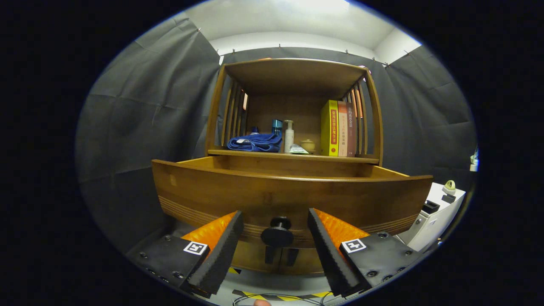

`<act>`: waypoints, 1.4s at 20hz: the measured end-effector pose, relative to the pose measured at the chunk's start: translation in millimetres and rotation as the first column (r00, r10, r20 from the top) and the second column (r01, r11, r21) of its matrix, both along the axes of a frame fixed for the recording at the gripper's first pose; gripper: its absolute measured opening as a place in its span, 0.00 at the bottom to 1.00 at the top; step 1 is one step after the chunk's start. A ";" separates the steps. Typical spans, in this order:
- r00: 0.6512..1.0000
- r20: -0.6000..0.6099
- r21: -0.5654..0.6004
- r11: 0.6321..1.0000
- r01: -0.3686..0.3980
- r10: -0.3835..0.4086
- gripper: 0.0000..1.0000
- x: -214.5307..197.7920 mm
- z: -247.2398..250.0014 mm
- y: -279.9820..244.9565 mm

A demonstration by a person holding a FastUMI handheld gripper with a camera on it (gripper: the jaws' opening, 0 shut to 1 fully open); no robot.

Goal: Pull open the drawer, take out the items inside it, and place them on the countertop above the cabinet.

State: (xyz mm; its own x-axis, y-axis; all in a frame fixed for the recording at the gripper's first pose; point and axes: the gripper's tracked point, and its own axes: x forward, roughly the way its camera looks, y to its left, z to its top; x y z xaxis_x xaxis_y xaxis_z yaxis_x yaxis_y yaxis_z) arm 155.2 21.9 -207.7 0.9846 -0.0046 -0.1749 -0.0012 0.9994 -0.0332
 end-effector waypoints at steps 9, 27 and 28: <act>0.997 -0.056 -0.060 0.997 0.040 -0.043 0.98 6.0 -12.5 -10.5; 0.982 -0.118 -0.041 0.989 0.140 -0.144 0.97 98.9 -7.3 -29.6; 0.981 -0.124 -0.043 0.989 0.144 -0.148 0.97 109.8 -7.4 -31.5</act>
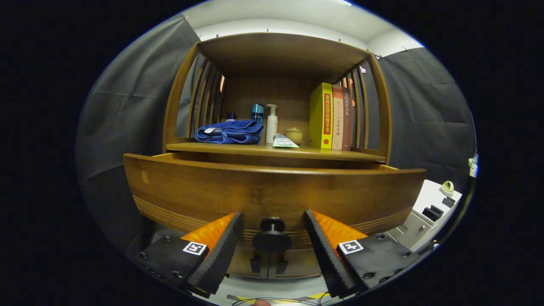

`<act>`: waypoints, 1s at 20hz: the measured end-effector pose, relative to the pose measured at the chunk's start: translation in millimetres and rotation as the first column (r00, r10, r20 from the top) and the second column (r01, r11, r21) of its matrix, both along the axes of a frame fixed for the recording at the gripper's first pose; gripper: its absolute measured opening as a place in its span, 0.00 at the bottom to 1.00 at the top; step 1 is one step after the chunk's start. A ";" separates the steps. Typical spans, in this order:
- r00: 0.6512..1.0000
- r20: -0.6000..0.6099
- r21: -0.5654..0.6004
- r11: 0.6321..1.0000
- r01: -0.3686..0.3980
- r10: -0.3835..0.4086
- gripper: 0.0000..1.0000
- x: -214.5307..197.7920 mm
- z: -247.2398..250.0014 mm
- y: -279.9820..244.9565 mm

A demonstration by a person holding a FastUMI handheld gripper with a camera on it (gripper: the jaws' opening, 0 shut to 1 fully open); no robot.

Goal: Pull open the drawer, take out the items inside it, and place them on the countertop above the cabinet.

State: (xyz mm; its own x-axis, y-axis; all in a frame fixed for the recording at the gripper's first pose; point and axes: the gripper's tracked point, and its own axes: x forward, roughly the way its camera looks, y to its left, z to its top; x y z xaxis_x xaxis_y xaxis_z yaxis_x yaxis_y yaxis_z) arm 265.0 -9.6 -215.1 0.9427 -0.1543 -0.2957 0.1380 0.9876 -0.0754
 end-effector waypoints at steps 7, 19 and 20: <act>1.000 -0.006 0.017 1.000 0.009 -0.009 0.98 65.9 -9.7 -8.4; 0.999 0.041 0.044 0.999 0.006 -0.008 0.98 97.4 -11.8 -12.3; 0.998 0.059 0.038 0.999 -0.004 0.002 0.98 97.8 -6.6 -11.5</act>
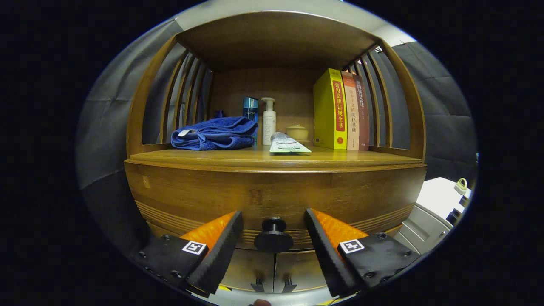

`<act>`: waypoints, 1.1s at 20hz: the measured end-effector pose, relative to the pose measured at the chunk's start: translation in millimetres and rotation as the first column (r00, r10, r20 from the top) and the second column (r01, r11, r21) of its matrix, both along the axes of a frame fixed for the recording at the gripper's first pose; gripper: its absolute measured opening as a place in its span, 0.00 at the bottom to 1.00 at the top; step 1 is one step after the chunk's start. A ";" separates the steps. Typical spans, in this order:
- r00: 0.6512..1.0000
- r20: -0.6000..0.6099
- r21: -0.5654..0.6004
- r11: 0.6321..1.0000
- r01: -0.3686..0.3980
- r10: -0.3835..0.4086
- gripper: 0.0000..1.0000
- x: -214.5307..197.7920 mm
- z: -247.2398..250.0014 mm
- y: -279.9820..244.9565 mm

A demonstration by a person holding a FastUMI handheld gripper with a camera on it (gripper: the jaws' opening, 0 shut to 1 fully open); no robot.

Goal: Pull open the drawer, take out the items inside it, and place them on the countertop above the cabinet.

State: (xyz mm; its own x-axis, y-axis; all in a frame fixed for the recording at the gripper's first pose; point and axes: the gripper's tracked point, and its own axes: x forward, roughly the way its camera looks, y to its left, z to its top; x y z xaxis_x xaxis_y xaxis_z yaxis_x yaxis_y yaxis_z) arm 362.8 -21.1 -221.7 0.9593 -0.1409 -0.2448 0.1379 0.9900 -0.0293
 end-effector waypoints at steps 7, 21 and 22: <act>0.997 0.080 0.011 1.000 -0.009 0.008 0.98 -36.8 61.2 8.7; 0.983 0.183 0.045 0.999 -0.026 0.018 0.98 -229.3 212.8 13.6; 0.981 0.188 0.059 0.997 -0.050 0.038 0.98 -237.1 221.1 17.0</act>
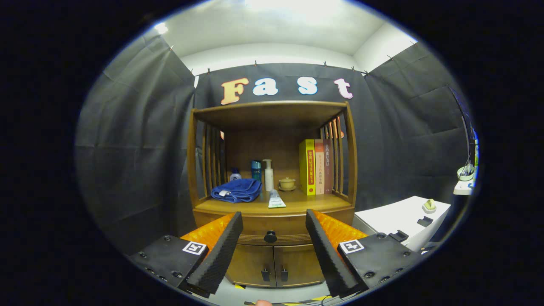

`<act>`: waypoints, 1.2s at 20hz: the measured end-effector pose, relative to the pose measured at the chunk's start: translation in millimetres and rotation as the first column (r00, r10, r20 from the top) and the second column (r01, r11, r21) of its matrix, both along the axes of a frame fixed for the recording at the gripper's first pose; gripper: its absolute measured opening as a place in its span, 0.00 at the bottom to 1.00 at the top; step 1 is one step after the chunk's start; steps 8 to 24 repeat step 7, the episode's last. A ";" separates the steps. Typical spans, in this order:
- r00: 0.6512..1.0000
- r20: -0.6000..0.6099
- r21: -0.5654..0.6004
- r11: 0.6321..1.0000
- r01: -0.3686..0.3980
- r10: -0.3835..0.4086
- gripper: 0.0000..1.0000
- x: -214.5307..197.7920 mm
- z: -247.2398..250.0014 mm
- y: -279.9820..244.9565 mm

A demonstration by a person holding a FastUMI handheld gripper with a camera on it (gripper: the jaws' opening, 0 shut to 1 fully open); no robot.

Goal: Pull open the drawer, take out the items inside it, and place them on the countertop above the cabinet.

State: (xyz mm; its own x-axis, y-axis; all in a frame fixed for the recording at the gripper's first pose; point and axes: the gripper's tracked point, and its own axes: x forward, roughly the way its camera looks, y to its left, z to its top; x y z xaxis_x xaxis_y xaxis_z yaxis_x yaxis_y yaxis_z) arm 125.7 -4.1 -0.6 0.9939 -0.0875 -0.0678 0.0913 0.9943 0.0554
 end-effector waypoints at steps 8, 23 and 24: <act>0.998 -0.008 -0.016 0.998 -0.064 0.064 0.98 -49.8 3.1 8.9; 0.998 -0.008 -0.016 0.998 -0.064 0.064 0.98 -49.8 3.1 8.9; 0.998 -0.008 -0.016 0.998 -0.064 0.064 0.98 -49.8 3.1 8.9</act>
